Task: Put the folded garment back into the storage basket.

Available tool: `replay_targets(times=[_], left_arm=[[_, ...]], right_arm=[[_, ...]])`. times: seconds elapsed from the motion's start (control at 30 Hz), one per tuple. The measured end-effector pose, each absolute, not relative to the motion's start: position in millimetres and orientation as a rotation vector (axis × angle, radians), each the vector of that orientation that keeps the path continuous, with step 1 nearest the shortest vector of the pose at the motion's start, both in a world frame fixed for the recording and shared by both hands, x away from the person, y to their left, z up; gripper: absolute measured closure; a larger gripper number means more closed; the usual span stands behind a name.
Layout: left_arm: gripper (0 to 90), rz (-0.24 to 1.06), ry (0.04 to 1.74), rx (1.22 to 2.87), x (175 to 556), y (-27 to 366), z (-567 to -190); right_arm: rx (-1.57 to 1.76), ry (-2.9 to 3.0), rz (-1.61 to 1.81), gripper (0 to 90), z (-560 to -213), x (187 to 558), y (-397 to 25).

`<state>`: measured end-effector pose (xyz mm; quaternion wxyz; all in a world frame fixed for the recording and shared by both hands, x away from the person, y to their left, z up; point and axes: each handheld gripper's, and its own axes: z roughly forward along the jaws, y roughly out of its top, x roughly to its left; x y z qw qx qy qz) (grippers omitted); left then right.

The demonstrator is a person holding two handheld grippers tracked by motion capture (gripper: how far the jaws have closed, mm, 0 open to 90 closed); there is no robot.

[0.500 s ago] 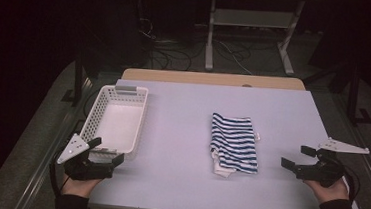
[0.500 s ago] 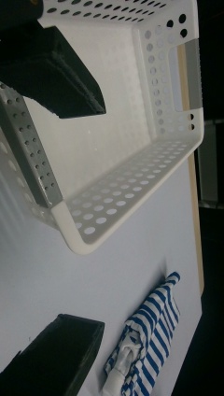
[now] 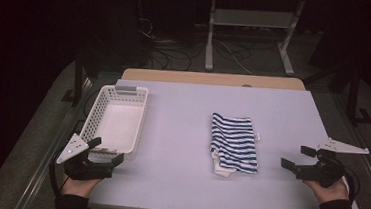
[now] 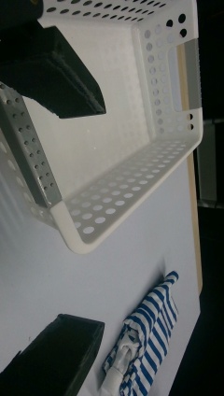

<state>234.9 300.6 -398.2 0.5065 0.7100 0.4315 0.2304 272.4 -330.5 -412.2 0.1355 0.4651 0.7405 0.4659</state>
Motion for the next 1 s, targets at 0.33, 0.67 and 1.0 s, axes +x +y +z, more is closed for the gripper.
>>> replay_targets(times=[0.33, 0.67, 1.0], left_arm=[[0.0, 0.55, 1.029, 1.709, 237, 297, -392], [0.0, 0.531, 0.94, 1.794, 248, 272, -374], [0.0, 0.516, 0.832, 1.868, 258, 239, -352]], right_arm=[[1.353, 2.145, 1.336, 0.0, -411, 272, -328], [1.342, 2.186, 1.31, 0.0, -405, 274, -324], [1.308, 2.215, 1.311, 0.0, -397, 274, -316]])
